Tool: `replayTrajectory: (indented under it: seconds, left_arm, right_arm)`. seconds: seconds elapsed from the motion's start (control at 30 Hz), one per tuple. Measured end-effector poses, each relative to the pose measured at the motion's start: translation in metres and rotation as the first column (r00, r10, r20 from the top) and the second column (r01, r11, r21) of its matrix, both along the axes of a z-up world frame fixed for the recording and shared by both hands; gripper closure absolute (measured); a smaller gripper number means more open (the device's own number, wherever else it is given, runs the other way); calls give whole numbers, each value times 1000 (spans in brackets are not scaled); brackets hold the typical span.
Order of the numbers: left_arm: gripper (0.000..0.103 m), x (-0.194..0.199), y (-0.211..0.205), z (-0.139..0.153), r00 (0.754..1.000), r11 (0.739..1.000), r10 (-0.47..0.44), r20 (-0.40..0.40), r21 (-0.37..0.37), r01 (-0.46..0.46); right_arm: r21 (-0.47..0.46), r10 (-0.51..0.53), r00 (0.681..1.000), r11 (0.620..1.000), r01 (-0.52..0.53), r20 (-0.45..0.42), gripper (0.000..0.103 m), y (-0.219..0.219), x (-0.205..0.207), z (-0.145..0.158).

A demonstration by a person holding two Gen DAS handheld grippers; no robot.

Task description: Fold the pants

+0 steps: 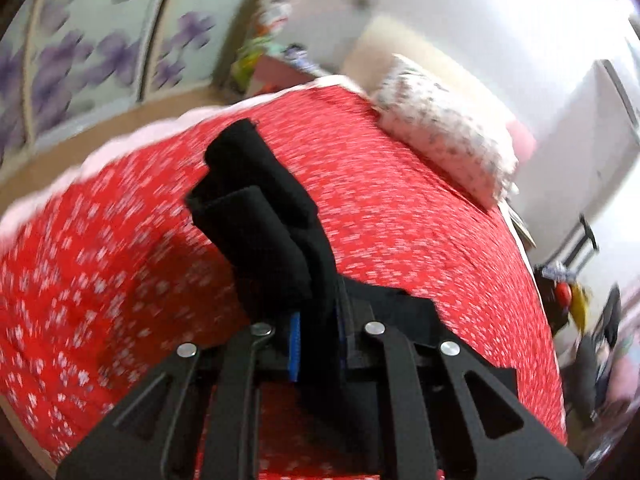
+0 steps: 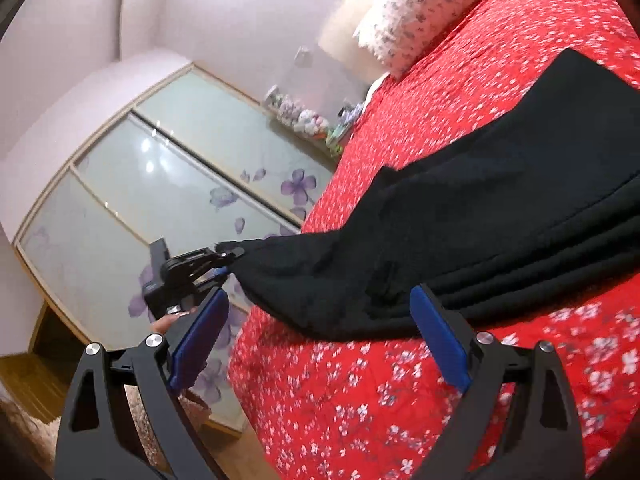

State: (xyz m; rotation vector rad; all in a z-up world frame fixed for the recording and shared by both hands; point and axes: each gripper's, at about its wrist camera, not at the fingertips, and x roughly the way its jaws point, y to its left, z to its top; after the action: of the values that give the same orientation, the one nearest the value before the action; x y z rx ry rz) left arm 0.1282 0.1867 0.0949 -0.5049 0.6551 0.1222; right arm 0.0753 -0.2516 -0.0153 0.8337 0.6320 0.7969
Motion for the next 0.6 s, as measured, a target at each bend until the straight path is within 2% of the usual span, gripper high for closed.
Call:
replayTrajectory:
  seconds: [0.07,0.17,0.3,0.4,0.47,0.53,0.57,0.6]
  left_arm:
    - [90,2,-23,16,998,998,-52,23,47,51]
    - [90,13,-71,40,987,980,-153,57,134,144]
    - [91,20,-144,61,945,931,-316,85,220,292]
    - [91,21,-201,63,893,878,-440,90,253,407]
    - [91,18,-244,57,841,830,-532,93,250,498]
    - [91,15,-277,43,798,789,-597,83,242,565]
    - [91,14,-298,28,766,757,-640,61,221,615]
    - [91,13,-312,17,744,735,-667,39,199,648]
  right_arm:
    - [21,-45,999,999,45,-1,8,-11,0,1]
    - [65,-127,992,990,128,-9,8,-31,0,0]
    - [130,-234,971,962,238,-45,8,-60,-1,-6]
    - [145,-328,941,930,337,-80,8,-80,-3,-11]
    - [151,-388,917,905,399,-96,8,-93,-8,-14]
    - [152,-454,886,873,464,-97,8,-105,-14,-15]
    - [147,-502,860,847,511,-95,8,-114,-20,-14]
    - [138,-541,836,824,549,-94,8,-120,-24,-14]
